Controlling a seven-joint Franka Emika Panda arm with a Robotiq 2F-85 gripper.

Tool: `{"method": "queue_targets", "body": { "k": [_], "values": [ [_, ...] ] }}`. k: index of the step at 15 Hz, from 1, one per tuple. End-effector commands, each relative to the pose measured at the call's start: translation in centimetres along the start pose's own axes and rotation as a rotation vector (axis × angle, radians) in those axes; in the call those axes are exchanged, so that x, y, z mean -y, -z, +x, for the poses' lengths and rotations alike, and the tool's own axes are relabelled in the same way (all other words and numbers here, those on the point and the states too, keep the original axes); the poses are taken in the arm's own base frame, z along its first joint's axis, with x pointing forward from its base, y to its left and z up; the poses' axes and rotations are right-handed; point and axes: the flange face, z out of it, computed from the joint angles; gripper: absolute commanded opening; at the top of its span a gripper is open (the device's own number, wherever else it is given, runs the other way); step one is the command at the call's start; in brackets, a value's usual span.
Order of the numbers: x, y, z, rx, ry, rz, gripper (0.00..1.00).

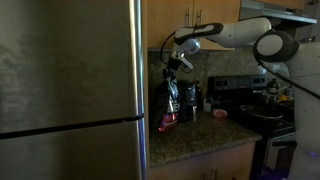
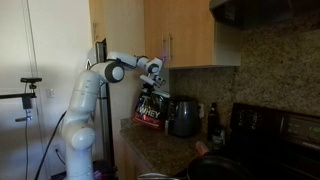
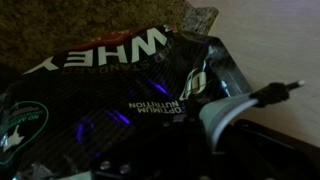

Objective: Put the the whey powder packet in the left corner

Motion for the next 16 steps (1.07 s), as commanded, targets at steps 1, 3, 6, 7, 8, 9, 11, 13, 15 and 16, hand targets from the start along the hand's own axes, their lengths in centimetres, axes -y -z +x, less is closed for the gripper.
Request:
{"method": "queue_targets", "body": {
  "k": [1,3,6,7,8,9,11,13,15,16],
  "values": [
    [0.0,0.1,0.0,0.004,0.003,-0.003,0.01],
    [-0.7,-0.5,0.1,0.022,0.004,-0.002,0.00],
    [1.2,-2.9,0.7,0.095,0.136,0.099,0.00],
    [2.2,-3.2,1.0,0.107,0.180,0.103,0.00],
    [3.0,-3.7,1.4,0.125,0.230,0.098,0.00],
    [3.8,-4.0,1.9,0.136,0.258,0.092,0.00],
    [4.1,-4.6,3.4,0.093,0.271,-0.032,0.00],
    [4.2,-5.6,4.8,0.061,0.319,-0.137,0.00],
    [3.5,-7.8,6.3,0.038,0.359,-0.237,0.00],
    [3.1,-8.7,7.1,0.003,0.373,-0.272,0.00]
  ]
}}
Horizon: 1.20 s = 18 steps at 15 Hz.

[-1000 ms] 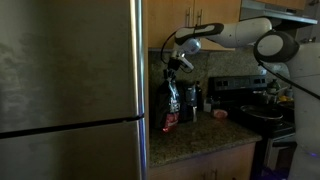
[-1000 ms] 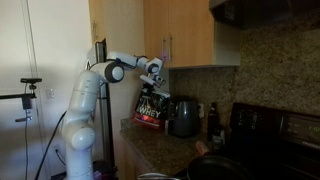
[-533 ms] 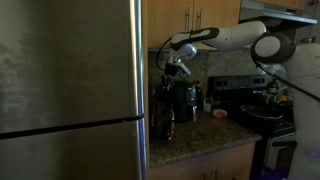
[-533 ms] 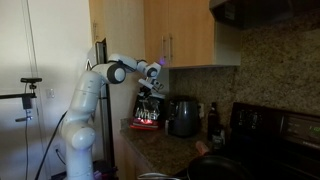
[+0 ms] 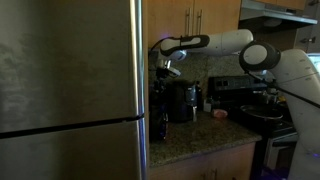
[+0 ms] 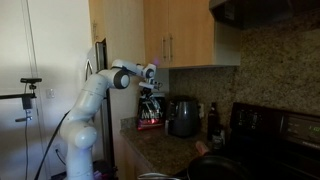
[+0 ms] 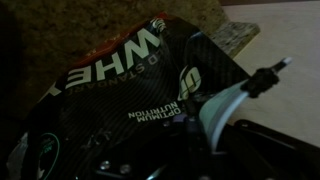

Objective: Put the the whey powder packet in the left corner

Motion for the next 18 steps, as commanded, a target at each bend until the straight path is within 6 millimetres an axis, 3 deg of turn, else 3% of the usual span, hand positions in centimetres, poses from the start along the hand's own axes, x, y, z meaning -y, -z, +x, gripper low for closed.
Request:
{"method": "queue_targets", "body": {
  "k": [1,9,12,13,15,18],
  "values": [
    [-2.1,-1.7,3.2,-0.099,0.065,-0.157,0.00],
    [-7.9,-4.0,6.7,-0.430,0.116,-0.413,0.00],
    [-8.6,-5.1,7.1,-0.499,0.130,-0.467,0.00],
    [-8.3,-5.2,6.9,-0.483,0.114,-0.457,0.26],
    [-6.9,-4.1,6.4,-0.451,0.090,-0.423,0.33],
    [-4.3,-0.5,5.6,-0.445,0.032,-0.434,0.51]
  ]
}}
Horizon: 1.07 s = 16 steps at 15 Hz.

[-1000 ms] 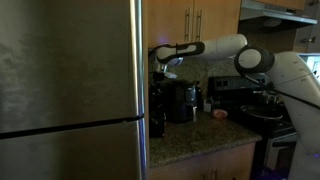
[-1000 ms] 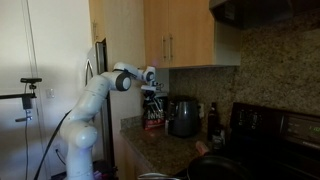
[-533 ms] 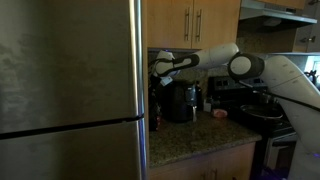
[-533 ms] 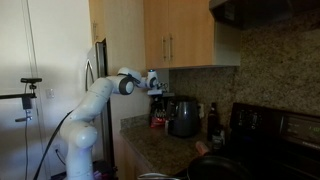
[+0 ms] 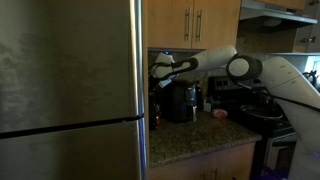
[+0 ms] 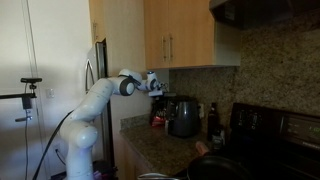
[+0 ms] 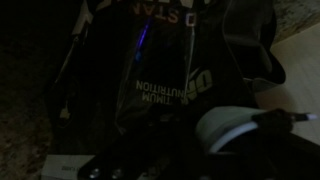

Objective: Put the the whey powder packet in the left corner

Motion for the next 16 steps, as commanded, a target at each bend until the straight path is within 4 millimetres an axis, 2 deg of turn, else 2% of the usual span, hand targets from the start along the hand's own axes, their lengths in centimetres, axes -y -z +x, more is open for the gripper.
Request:
{"method": "queue_targets", "body": {
  "k": [1,4,6,7,12,14,15,16],
  "values": [
    [0.8,6.0,0.9,0.058,-0.054,-0.046,0.59],
    [1.9,11.6,1.1,0.180,-0.133,-0.080,0.83],
    [2.4,15.0,0.7,0.286,-0.183,-0.088,0.97],
    [2.8,16.7,0.4,0.338,-0.212,-0.080,1.00],
    [4.3,22.6,-2.7,0.586,-0.286,0.098,1.00],
    [4.4,25.7,-2.9,0.533,-0.298,0.178,1.00],
    [4.6,23.3,-2.2,0.553,-0.294,0.122,1.00],
    [4.6,24.6,-2.1,0.534,-0.301,0.144,1.00]
  ]
}}
